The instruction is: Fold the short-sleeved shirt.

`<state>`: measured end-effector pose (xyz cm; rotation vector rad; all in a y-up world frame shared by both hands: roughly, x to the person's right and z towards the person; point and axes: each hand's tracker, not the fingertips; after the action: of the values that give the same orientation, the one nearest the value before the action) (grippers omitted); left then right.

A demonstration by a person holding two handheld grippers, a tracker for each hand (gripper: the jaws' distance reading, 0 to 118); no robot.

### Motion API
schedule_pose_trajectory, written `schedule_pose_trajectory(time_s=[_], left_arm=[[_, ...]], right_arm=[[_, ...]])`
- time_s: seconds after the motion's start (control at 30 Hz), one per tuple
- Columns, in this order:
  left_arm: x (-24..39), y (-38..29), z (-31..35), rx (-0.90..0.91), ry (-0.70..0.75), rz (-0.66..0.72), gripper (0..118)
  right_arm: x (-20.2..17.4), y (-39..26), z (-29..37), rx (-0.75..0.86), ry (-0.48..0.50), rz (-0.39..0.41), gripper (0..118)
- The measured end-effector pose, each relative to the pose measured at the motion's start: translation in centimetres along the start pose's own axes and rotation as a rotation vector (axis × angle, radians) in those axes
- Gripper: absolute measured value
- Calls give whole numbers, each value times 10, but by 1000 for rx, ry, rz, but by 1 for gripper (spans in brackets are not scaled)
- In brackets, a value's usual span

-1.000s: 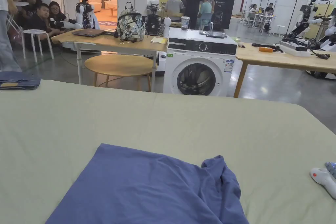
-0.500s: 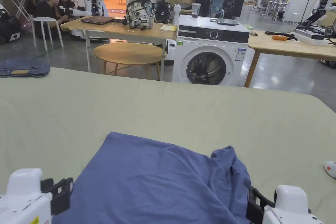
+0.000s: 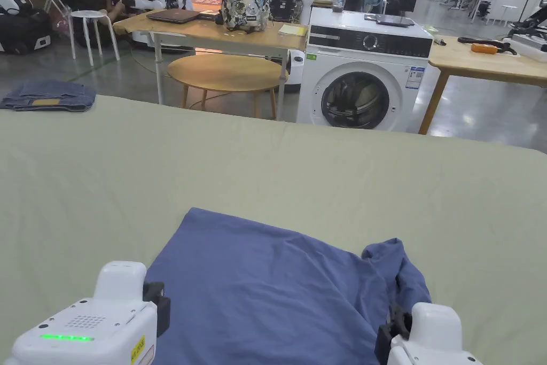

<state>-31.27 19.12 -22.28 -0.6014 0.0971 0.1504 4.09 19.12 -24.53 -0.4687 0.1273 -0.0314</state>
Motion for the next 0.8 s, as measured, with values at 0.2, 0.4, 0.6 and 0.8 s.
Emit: schedule_pose_trajectory(time_s=[0.2,0.4,0.6,0.8], left_arm=[[-32,38,-96,-154,-12,36,0],[-38,123,-174,-241,-67,44,0],[-24,170,-240,-342,-50,-1,44],[-2,172,-282,-437,5,-43,60]], right_arm=[[10,-13,-28,-88,-7,-8,0],[21,-15,-48,-134,-27,-15,0],[30,-16,-59,-158,-48,-14,0],[41,-16,-63,-178,-73,-15,0]])
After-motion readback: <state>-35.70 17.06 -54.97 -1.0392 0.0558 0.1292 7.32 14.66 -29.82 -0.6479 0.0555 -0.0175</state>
